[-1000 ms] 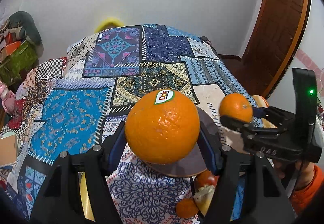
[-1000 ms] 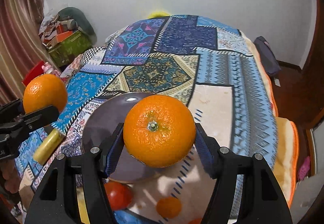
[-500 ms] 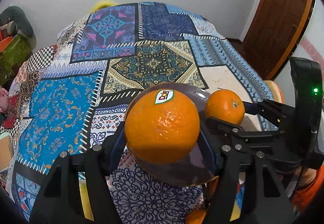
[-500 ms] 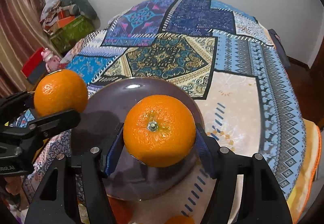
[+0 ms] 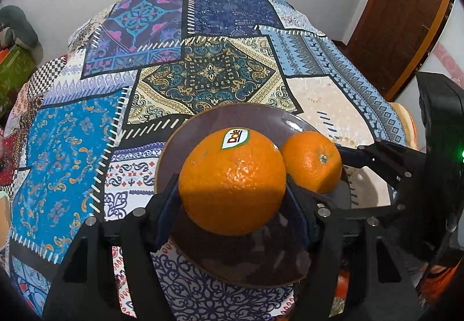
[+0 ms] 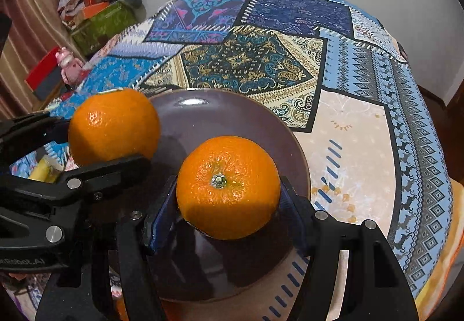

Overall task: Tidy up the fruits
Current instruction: 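Carry both large oranges onto the purple plate with both grippers, then open both grippers to release the oranges on the plate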

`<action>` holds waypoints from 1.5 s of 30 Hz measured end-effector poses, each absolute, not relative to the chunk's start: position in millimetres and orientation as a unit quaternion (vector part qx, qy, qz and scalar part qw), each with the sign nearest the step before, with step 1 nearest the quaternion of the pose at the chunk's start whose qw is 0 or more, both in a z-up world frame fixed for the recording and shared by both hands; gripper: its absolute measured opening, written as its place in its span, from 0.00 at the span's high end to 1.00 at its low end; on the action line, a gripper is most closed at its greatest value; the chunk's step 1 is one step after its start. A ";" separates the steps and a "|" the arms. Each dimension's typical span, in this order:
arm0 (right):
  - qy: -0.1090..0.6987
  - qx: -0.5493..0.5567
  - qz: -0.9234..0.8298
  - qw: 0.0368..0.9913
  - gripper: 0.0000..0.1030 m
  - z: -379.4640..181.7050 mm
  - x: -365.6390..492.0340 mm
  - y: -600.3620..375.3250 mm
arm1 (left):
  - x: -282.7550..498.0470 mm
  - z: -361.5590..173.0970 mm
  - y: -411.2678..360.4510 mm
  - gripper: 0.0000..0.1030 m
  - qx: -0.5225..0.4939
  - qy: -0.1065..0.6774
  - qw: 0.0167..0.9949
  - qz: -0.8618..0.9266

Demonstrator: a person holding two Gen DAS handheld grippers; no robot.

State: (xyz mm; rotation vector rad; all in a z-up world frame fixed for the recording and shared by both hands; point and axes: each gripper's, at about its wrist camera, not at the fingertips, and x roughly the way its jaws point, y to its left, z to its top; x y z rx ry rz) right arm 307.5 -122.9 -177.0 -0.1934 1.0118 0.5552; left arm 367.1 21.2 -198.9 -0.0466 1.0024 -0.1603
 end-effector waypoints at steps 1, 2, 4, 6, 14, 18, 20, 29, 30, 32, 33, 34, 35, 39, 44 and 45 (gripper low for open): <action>0.477 -0.094 0.262 0.834 0.39 -177.6 307.2 -122.5 | 367.2 -199.9 20.3 0.36 -0.022 0.481 0.873 -0.077; 0.475 -0.098 0.263 0.834 0.39 -177.3 306.1 -122.3 | 367.5 -201.1 19.8 0.36 -0.022 0.482 0.872 -0.077; 0.474 -0.105 0.263 0.834 0.39 -177.1 305.5 -121.2 | 368.8 -204.5 20.9 0.36 -0.031 0.491 0.867 -0.077; 0.473 -0.108 0.263 0.834 0.38 -177.1 305.0 -121.1 | 371.3 -208.8 23.4 0.36 -0.046 0.503 0.860 -0.080; 0.462 -0.127 0.257 0.839 0.37 -173.0 301.6 -121.6 | 367.5 -210.2 20.4 0.35 -0.043 0.504 0.859 -0.076; 0.464 -0.102 0.263 0.840 0.35 -166.8 302.2 -128.5 | 359.3 -193.1 13.9 0.34 -0.015 0.476 0.875 -0.082; 0.461 -0.099 0.259 0.843 0.35 -163.4 300.6 -130.2 | 354.5 -185.3 11.5 0.34 -0.004 0.467 0.880 -0.083; 0.441 -0.086 0.252 0.857 0.32 -136.3 281.1 -144.5 | 323.6 -150.3 14.3 0.34 0.008 0.430 0.900 -0.072; 0.436 -0.083 0.252 0.860 0.30 -131.1 277.5 -147.6 | 317.9 -143.9 15.3 0.34 0.010 0.423 0.904 -0.069; 0.425 -0.080 0.248 0.867 0.30 -120.4 269.6 -153.7 | 307.8 -133.7 16.2 0.32 0.014 0.410 0.910 -0.065; 0.421 -0.079 0.245 0.870 0.29 -116.0 266.1 -156.6 | 303.5 -129.7 16.2 0.31 0.015 0.405 0.912 -0.064; 0.417 -0.078 0.242 0.873 0.28 -111.8 262.7 -159.1 | 298.6 -125.9 16.1 0.30 0.016 0.401 0.914 -0.063; 0.410 -0.077 0.238 0.877 0.25 -106.2 257.4 -163.5 | 293.3 -121.9 15.9 0.29 0.017 0.397 0.916 -0.062; 0.403 -0.066 0.229 0.884 0.19 -95.0 245.1 -175.7 | 276.8 -111.8 12.3 0.26 0.019 0.388 0.919 -0.065; 0.404 -0.047 0.217 0.887 0.14 -90.1 224.7 -190.8 | 256.5 -109.4 8.0 0.22 0.021 0.389 0.919 -0.064; 0.402 -0.045 0.216 0.888 0.12 -89.8 220.2 -192.1 | 251.7 -110.1 7.7 0.22 0.022 0.390 0.919 -0.062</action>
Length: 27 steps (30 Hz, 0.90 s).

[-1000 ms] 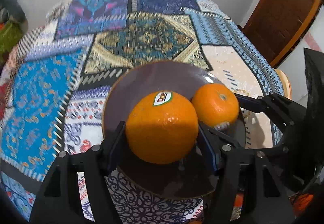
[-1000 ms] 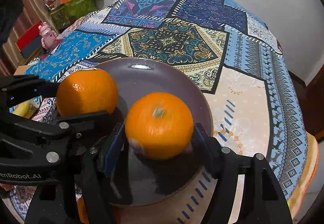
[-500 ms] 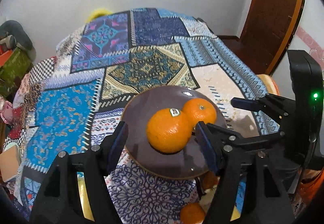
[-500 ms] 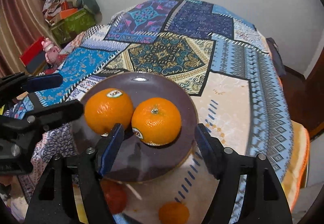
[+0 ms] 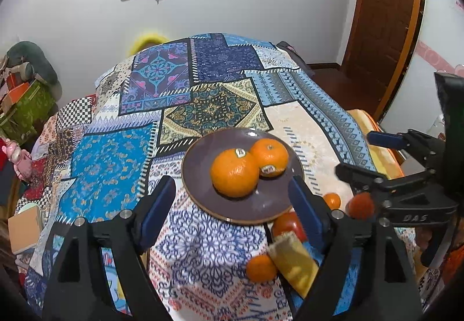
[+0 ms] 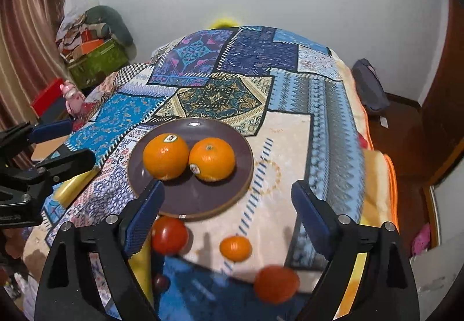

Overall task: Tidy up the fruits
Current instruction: 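Open both grippers to release the oranges on the plate, then grasp a red tomato with the right gripper while the left gripper grasps another tomato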

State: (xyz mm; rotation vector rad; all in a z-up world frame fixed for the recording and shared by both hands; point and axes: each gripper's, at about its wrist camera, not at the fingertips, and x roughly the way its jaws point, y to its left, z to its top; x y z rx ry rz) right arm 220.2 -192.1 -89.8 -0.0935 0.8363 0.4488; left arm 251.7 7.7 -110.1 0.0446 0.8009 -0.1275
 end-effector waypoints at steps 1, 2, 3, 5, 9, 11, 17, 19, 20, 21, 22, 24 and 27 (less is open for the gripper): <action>0.401 -0.044 0.215 0.890 0.10 -90.2 215.2 -193.6 | 247.5 -111.4 7.7 0.22 0.022 0.391 0.918 -0.062; 0.399 -0.046 0.213 0.891 0.08 -91.4 209.1 -194.2 | 242.3 -113.1 8.4 0.22 0.021 0.394 0.917 -0.061; 0.397 -0.049 0.211 0.892 0.06 -92.2 204.9 -194.1 | 237.2 -115.4 9.6 0.22 0.018 0.398 0.915 -0.060; 0.397 -0.060 0.200 0.894 0.05 -95.6 196.1 -194.7 | 230.0 -120.2 10.9 0.22 0.013 0.406 0.912 -0.060; 0.408 -0.061 0.184 0.892 0.00 -109.7 183.8 -204.1 | 216.3 -132.6 12.7 0.22 0.008 0.421 0.905 -0.059; 0.414 -0.049 0.175 0.892 0.00 -116.1 180.1 -213.7 | 212.1 -138.3 11.7 0.22 0.006 0.426 0.902 -0.060; 0.449 -0.022 0.143 0.882 0.04 -144.6 179.3 -247.0 | 209.8 -152.1 -3.0 0.22 -0.003 0.442 0.894 -0.075; 0.461 -0.022 0.139 0.876 0.14 -153.2 181.2 -254.9 | 212.6 -155.6 -12.0 0.22 0.005 0.445 0.892 -0.080; 0.469 -0.020 0.138 0.872 0.20 -158.4 184.2 -258.9 | 214.7 -157.3 -17.0 0.22 0.009 0.446 0.891 -0.083; 0.473 -0.017 0.140 0.870 0.23 -161.5 184.3 -261.8 | 216.7 -158.3 -20.1 0.22 0.010 0.447 0.890 -0.085; 0.477 -0.012 0.141 0.868 0.25 -164.2 186.0 -264.0 | 219.7 -159.7 -24.0 0.22 0.010 0.449 0.889 -0.089; 0.484 -0.004 0.146 0.863 0.32 -170.0 188.8 -266.4 | 226.7 -162.4 -31.4 0.22 0.012 0.453 0.886 -0.095; 0.490 0.003 0.153 0.858 0.36 -175.9 189.5 -266.5 | 239.4 -168.9 -43.7 0.22 0.023 0.460 0.882 -0.099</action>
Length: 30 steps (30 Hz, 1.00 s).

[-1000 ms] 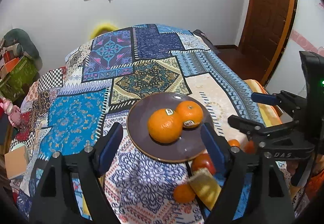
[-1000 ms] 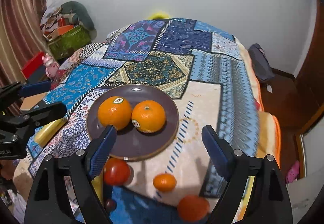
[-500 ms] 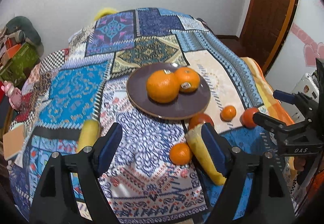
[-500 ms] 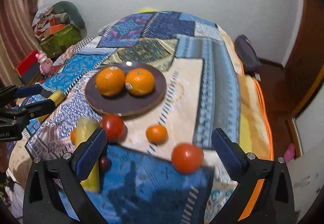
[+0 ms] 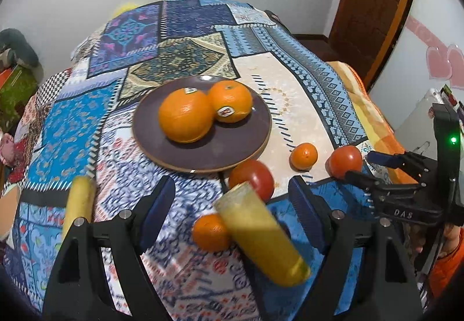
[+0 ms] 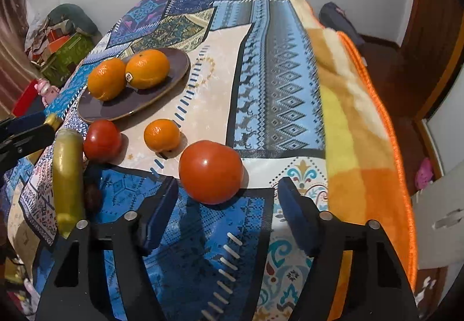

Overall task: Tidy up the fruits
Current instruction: 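Grasp a red tomato with the right gripper while the left gripper grasps another tomato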

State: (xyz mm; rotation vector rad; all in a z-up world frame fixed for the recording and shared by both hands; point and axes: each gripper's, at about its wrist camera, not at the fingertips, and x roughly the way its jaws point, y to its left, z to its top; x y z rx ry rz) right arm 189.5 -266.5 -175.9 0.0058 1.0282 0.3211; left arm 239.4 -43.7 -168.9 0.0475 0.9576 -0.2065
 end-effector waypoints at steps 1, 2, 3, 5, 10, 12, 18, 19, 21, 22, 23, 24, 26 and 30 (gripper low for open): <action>0.489 0.003 0.154 0.858 0.36 -177.1 189.2 -266.8 | 243.6 -171.9 -48.0 0.22 0.028 0.463 0.880 -0.100; 0.489 0.004 0.157 0.858 0.37 -177.8 189.7 -266.0 | 246.7 -174.9 -51.2 0.22 0.032 0.466 0.878 -0.101; 0.489 0.004 0.159 0.857 0.38 -178.2 190.1 -265.6 | 250.5 -178.5 -54.7 0.22 0.037 0.470 0.876 -0.102; 0.491 0.010 0.164 0.856 0.39 -179.1 191.8 -265.7 | 257.0 -185.4 -59.4 0.22 0.046 0.479 0.870 -0.104; 0.494 0.030 0.177 0.851 0.46 -180.6 198.3 -264.1 | 271.2 -198.8 -63.9 0.22 0.052 0.509 0.852 -0.108; 0.494 0.033 0.180 0.850 0.48 -181.3 200.0 -263.1 | 274.2 -201.4 -65.4 0.22 0.056 0.517 0.846 -0.115; 0.493 0.032 0.187 0.849 0.55 -182.2 200.6 -259.3 | 279.8 -208.8 -73.2 0.30 0.074 0.541 0.826 -0.136; 0.493 0.032 0.186 0.849 0.55 -182.2 201.2 -259.2 | 281.1 -210.8 -73.9 0.33 0.074 0.547 0.822 -0.139; 0.492 0.034 0.187 0.850 0.55 -182.5 201.1 -259.4 | 282.2 -214.3 -75.2 0.34 0.073 0.557 0.814 -0.145; 0.492 0.036 0.187 0.850 0.55 -182.5 201.3 -259.8 | 281.8 -215.3 -76.3 0.37 0.076 0.560 0.812 -0.148; 0.492 0.038 0.187 0.850 0.56 -182.7 201.1 -260.1 | 282.0 -216.8 -77.7 0.39 0.082 0.563 0.809 -0.146; 0.491 0.038 0.187 0.850 0.56 -182.5 201.3 -260.3 | 282.5 -218.6 -79.0 0.39 0.089 0.565 0.808 -0.144; 0.490 0.036 0.187 0.851 0.56 -182.4 200.7 -259.7 | 283.0 -220.2 -77.7 0.43 0.086 0.567 0.807 -0.141; 0.489 0.034 0.187 0.851 0.56 -182.1 200.2 -260.1 | 287.8 -226.9 -72.4 0.45 0.061 0.580 0.800 -0.138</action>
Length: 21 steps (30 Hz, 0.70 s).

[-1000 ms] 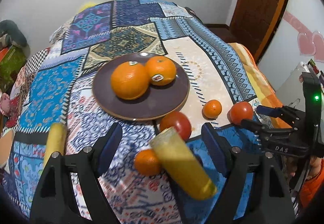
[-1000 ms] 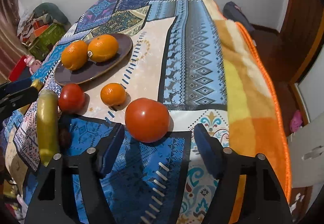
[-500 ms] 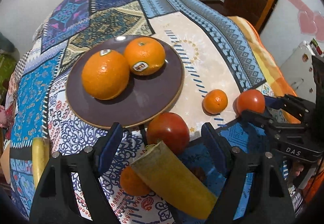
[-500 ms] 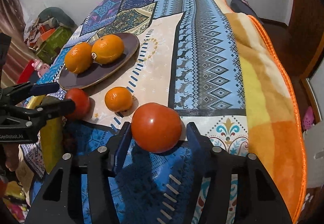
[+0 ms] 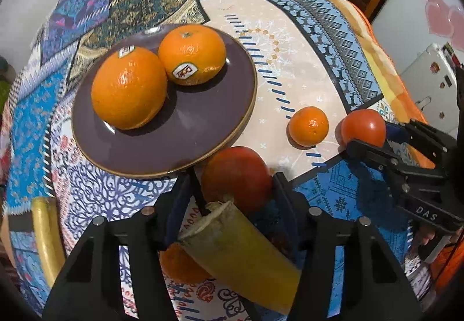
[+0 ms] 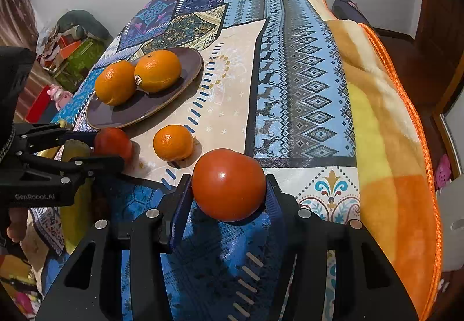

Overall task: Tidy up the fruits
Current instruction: 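Grasp a red tomato with the right gripper while the left gripper grasps another tomato, then carry both red tomatoes onto the plate beside the oranges with both grippers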

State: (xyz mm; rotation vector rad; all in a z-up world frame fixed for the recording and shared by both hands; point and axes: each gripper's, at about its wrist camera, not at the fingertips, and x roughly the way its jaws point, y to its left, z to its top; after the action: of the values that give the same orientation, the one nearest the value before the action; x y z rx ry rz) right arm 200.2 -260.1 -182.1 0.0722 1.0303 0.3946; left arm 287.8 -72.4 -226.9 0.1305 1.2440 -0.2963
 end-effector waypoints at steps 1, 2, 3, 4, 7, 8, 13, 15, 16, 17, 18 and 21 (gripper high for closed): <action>0.489 0.034 0.188 0.851 0.56 -182.0 200.4 -260.2 | 288.5 -228.8 -72.1 0.46 0.058 0.583 0.799 -0.137; 0.490 0.035 0.188 0.851 0.56 -182.0 200.3 -260.3 | 289.1 -230.9 -72.4 0.47 0.056 0.586 0.797 -0.136; 0.490 0.035 0.188 0.851 0.56 -182.0 200.3 -260.6 | 289.6 -232.9 -73.0 0.47 0.056 0.587 0.797 -0.133; 0.490 0.036 0.188 0.851 0.56 -181.7 199.9 -260.2 | 289.8 -233.9 -74.0 0.48 0.055 0.585 0.799 -0.131; 0.489 0.035 0.188 0.851 0.56 -181.2 199.1 -259.9 | 289.4 -232.3 -75.1 0.52 0.052 0.573 0.808 -0.128; 0.489 0.034 0.187 0.851 0.56 -180.7 198.7 -259.6 | 289.1 -231.9 -75.2 0.52 0.051 0.571 0.809 -0.127; 0.480 0.033 0.184 0.857 0.56 -173.8 196.1 -260.3 | 279.7 -220.5 -73.7 0.53 0.045 0.551 0.822 -0.132; 0.475 0.034 0.183 0.860 0.56 -169.0 195.8 -260.7 | 274.5 -209.6 -71.9 0.53 0.040 0.538 0.831 -0.136; 0.473 0.035 0.182 0.862 0.56 -166.2 196.0 -260.8 | 271.8 -204.4 -71.9 0.53 0.042 0.531 0.836 -0.137; 0.469 0.036 0.182 0.864 0.56 -162.5 195.9 -260.7 | 269.3 -199.1 -71.5 0.53 0.043 0.523 0.840 -0.138; 0.467 0.036 0.182 0.865 0.56 -159.9 196.5 -260.1 | 265.7 -191.5 -70.6 0.53 0.044 0.513 0.846 -0.139; 0.457 0.035 0.183 0.870 0.56 -150.8 197.3 -256.9 | 261.3 -175.6 -67.3 0.53 0.043 0.493 0.858 -0.139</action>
State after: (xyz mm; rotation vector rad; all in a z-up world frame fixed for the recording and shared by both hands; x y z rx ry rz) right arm 197.3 -256.9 -150.8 0.0729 0.9564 0.3834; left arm 261.3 -67.3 -175.6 0.0897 1.0358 -0.2911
